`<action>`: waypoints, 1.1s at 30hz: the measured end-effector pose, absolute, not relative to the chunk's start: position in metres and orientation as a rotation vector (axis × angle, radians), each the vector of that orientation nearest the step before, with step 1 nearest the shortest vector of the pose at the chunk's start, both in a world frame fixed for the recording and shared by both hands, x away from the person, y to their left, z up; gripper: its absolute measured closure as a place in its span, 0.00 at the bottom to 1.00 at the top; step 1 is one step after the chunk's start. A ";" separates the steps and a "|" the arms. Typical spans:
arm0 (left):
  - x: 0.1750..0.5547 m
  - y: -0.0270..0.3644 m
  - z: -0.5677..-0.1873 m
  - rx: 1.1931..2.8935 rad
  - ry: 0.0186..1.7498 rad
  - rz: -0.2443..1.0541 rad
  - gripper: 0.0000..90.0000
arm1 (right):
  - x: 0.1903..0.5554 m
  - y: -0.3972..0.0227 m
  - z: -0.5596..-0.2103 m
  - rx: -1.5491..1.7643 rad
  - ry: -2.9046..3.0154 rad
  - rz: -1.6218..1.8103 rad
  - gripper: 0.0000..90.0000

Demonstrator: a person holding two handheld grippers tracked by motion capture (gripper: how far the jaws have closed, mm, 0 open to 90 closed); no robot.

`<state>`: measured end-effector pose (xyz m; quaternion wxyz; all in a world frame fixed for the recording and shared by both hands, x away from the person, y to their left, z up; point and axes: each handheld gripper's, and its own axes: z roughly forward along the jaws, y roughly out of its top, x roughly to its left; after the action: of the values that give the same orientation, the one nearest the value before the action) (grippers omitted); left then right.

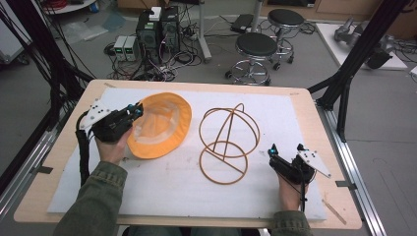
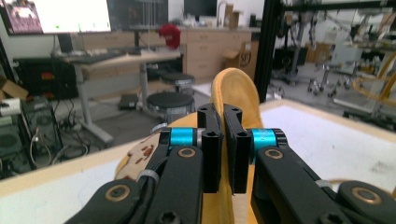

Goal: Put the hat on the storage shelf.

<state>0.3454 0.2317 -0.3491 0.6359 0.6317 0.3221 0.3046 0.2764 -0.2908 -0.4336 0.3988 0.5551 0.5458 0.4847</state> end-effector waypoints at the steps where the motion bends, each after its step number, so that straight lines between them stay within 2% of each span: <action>1: 0.345 0.232 -0.347 1.431 0.730 0.697 0.96 | 0.276 -0.291 -0.434 1.405 1.383 1.227 0.08; 12: 0.327 0.226 -0.306 1.278 0.559 0.757 0.96 | 0.276 -0.291 -0.433 1.401 1.374 1.236 0.08; 33: 0.347 0.173 -0.252 1.319 0.436 0.808 0.96 | 0.275 -0.291 -0.433 1.397 1.378 1.240 0.08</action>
<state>0.3470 0.1728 -0.2517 0.6940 0.5910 0.1953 0.3619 0.2754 -0.2909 -0.4328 0.3987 0.5521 0.5443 0.4898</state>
